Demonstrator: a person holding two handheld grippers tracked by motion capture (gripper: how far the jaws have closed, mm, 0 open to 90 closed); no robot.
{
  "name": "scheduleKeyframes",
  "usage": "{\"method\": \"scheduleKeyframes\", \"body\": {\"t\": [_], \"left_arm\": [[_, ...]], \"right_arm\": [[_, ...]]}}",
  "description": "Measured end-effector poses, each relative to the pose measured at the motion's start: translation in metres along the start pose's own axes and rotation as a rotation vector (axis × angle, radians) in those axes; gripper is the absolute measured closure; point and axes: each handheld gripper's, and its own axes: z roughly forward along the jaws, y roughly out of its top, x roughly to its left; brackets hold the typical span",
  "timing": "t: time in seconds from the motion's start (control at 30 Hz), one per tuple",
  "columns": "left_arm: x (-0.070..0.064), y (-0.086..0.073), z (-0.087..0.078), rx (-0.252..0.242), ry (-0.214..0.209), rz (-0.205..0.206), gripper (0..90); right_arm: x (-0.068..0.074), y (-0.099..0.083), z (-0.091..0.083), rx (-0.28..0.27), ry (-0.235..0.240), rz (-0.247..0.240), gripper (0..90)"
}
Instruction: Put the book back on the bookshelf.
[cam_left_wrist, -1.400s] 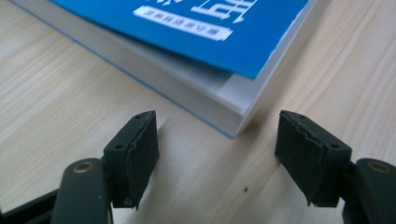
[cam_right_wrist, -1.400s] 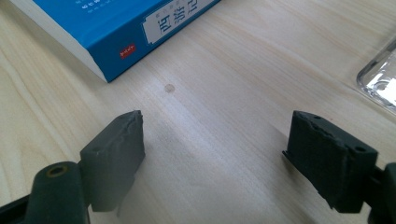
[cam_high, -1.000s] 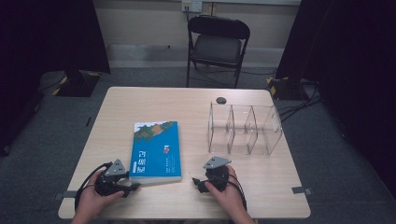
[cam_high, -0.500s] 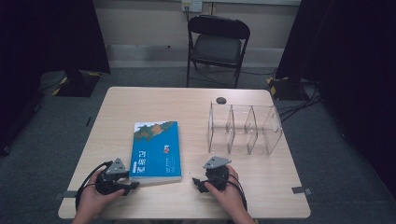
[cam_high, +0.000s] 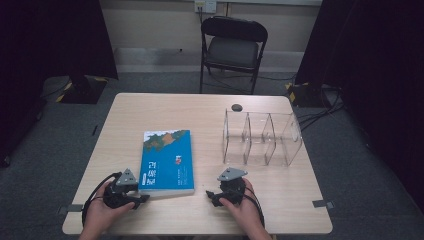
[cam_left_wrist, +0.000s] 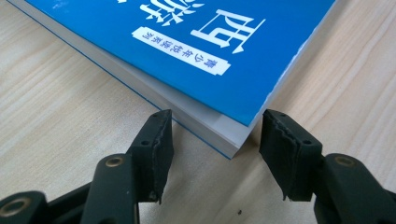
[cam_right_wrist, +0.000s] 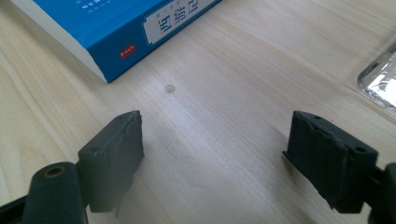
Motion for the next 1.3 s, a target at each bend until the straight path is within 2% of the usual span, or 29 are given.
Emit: {"method": "scheduleKeyframes", "body": {"t": [0.1,0.2,0.43,0.6,0.63,0.67,0.7,0.73,0.8,0.83,0.97,1.03,1.17,1.3], "left_arm": [[0.001,0.001,-0.001,0.004,-0.009,-0.010,44.3],[0.002,0.002,-0.003,-0.015,-0.013,-0.019,44.3],[0.003,0.006,-0.009,-0.034,-0.027,-0.020,44.1],[0.006,0.008,-0.012,-0.053,-0.043,-0.036,44.1],[0.006,0.008,-0.013,-0.060,-0.047,-0.047,44.1],[0.007,0.009,-0.015,-0.067,-0.050,-0.044,44.1],[0.007,0.009,-0.015,-0.067,-0.050,-0.044,44.1],[0.007,0.010,-0.015,-0.066,-0.053,-0.046,44.1],[0.007,0.010,-0.014,-0.063,-0.054,-0.047,44.1],[0.008,0.010,-0.014,-0.064,-0.055,-0.048,44.0],[0.008,0.011,-0.015,-0.066,-0.059,-0.057,43.5],[0.007,0.012,-0.015,-0.066,-0.062,-0.068,42.9],[0.008,0.013,-0.015,-0.063,-0.068,-0.064,42.8],[0.008,0.015,-0.016,-0.072,-0.067,-0.071,42.8]], "right_arm": [[0.000,0.000,0.000,0.001,-0.003,0.004,18.2],[0.001,0.000,0.000,0.001,0.006,0.003,17.3],[0.003,0.001,0.001,0.005,0.007,0.002,15.6],[0.005,0.003,0.002,0.017,0.038,-0.025,13.9],[0.007,0.004,0.001,0.013,0.045,-0.042,14.1],[0.010,0.008,-0.001,-0.008,0.039,-0.080,14.1],[0.010,0.008,-0.001,-0.008,0.039,-0.080,14.1],[0.015,0.016,-0.002,0.002,0.063,-0.098,14.1],[0.016,0.018,-0.002,0.006,0.080,-0.098,14.0],[0.018,0.025,0.001,-0.016,0.112,-0.106,14.0],[0.023,0.032,0.007,-0.008,0.136,-0.115,14.0],[0.025,0.036,0.012,-0.009,0.172,-0.104,14.1],[0.027,0.042,0.012,-0.016,0.173,-0.098,14.1],[0.031,0.047,0.014,-0.018,0.177,-0.118,14.1]]}}
